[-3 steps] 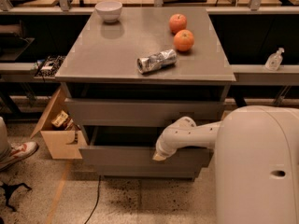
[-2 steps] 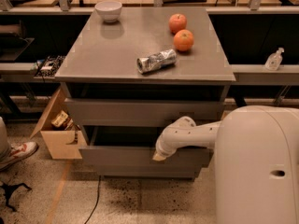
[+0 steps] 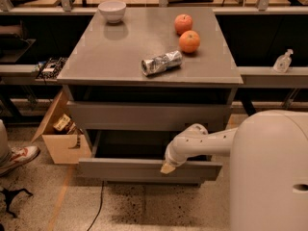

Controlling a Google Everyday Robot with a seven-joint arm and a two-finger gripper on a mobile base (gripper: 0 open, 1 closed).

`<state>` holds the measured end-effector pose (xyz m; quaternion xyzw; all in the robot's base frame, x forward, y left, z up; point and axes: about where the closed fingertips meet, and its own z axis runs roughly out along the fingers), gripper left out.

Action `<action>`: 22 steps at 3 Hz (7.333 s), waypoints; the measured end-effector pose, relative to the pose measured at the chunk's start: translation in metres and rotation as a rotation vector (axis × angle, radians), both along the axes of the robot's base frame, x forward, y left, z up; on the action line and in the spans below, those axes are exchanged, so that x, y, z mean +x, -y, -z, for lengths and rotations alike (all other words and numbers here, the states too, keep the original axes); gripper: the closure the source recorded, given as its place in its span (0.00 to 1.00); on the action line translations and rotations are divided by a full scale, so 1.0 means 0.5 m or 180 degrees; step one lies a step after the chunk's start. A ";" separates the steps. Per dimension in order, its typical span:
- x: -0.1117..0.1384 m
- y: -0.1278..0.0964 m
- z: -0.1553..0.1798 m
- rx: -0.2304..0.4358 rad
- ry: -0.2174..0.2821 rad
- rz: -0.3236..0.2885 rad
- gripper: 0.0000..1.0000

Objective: Open middle drawer

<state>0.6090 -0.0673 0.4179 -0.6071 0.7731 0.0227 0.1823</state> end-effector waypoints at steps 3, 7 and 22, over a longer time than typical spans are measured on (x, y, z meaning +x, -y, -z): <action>-0.070 0.042 0.000 -0.0132 -0.0017 -0.0069 1.00; -0.160 0.060 0.010 -0.0085 -0.0057 -0.0113 1.00; -0.323 0.111 -0.013 0.0148 0.0045 -0.0046 0.06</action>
Offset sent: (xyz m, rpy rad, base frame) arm -0.0852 -0.0411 -0.0118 -0.1213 0.0600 0.0673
